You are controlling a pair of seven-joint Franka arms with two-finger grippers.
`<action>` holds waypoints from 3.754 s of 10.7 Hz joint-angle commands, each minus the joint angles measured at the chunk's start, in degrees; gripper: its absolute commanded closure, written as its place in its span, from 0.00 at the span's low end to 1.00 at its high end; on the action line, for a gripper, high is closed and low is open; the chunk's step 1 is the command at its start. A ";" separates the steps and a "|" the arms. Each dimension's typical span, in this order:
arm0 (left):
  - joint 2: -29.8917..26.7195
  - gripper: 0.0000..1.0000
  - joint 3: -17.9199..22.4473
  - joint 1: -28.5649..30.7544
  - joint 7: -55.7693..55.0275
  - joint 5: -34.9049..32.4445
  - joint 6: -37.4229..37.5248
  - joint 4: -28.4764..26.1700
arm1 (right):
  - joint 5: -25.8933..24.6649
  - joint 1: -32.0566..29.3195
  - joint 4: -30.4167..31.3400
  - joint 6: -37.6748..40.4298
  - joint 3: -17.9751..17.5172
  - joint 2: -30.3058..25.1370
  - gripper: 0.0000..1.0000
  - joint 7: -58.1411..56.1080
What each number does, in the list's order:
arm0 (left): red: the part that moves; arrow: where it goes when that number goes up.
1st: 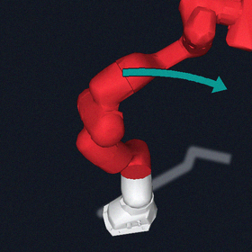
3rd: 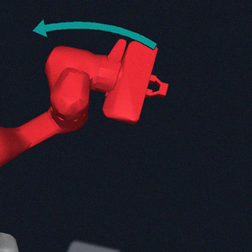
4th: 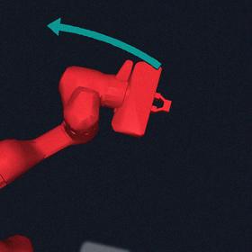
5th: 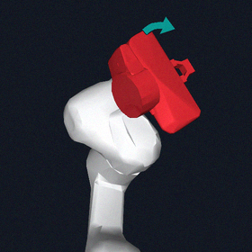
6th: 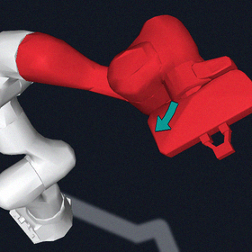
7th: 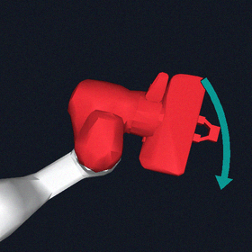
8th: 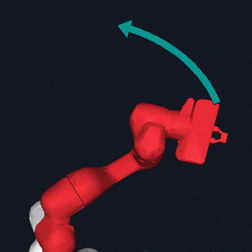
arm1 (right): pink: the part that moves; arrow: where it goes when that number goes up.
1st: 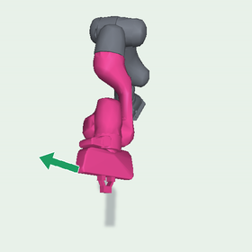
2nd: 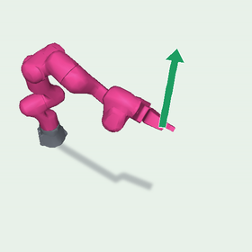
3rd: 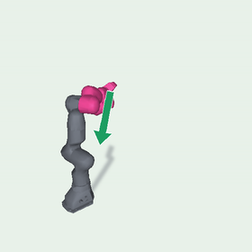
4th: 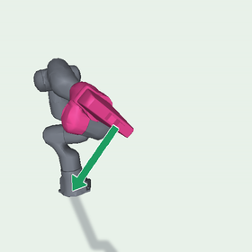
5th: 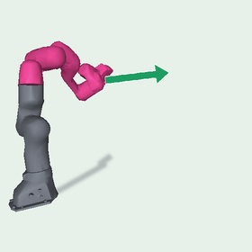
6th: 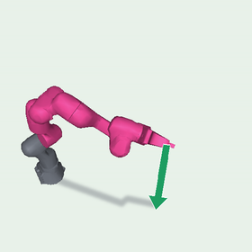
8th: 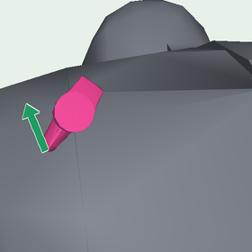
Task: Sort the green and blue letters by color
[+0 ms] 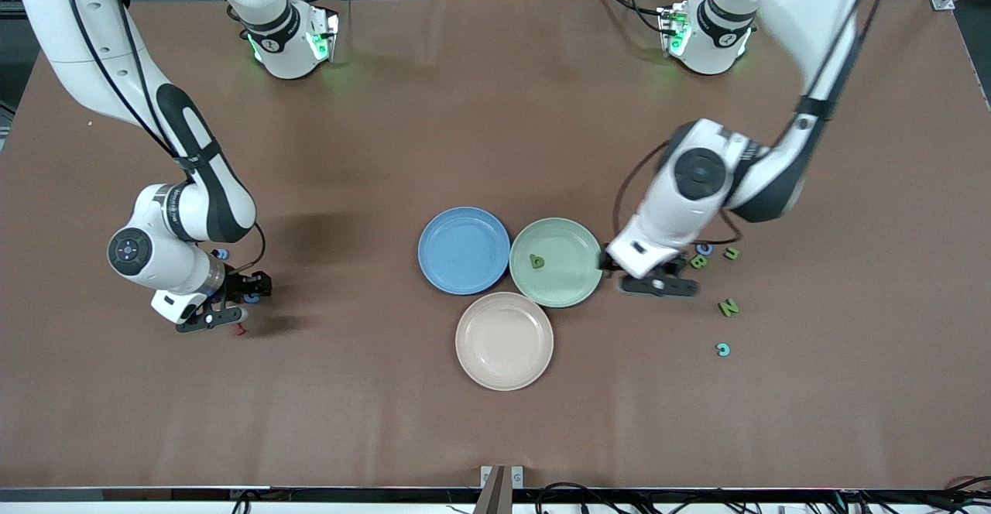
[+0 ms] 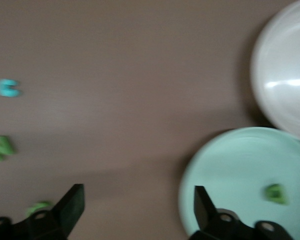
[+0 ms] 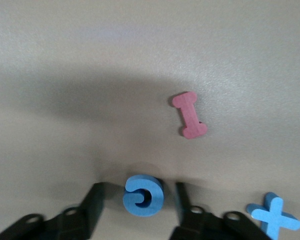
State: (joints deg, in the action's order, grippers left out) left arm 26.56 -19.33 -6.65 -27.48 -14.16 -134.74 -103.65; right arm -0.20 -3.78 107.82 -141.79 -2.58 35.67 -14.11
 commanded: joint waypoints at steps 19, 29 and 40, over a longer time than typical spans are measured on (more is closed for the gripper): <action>1.74 0.19 -1.15 18.26 50.51 -2.80 -12.39 -17.38 | 9.17 25.91 -16.41 7.61 -9.38 3.17 1.00 54.24; 3.68 0.52 -1.15 18.26 50.51 -2.80 -13.97 -16.50 | -0.82 25.41 -15.27 12.83 -5.26 1.51 0.00 53.61; 4.56 1.00 -0.89 17.29 48.93 -2.63 -13.88 -14.21 | -10.87 -4.99 -13.16 14.09 -4.63 1.33 0.00 -3.31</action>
State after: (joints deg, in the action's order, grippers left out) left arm 30.46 -20.28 10.38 22.79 -15.62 -148.39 -119.38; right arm -8.16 -4.84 93.64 -126.58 -6.09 37.66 -6.23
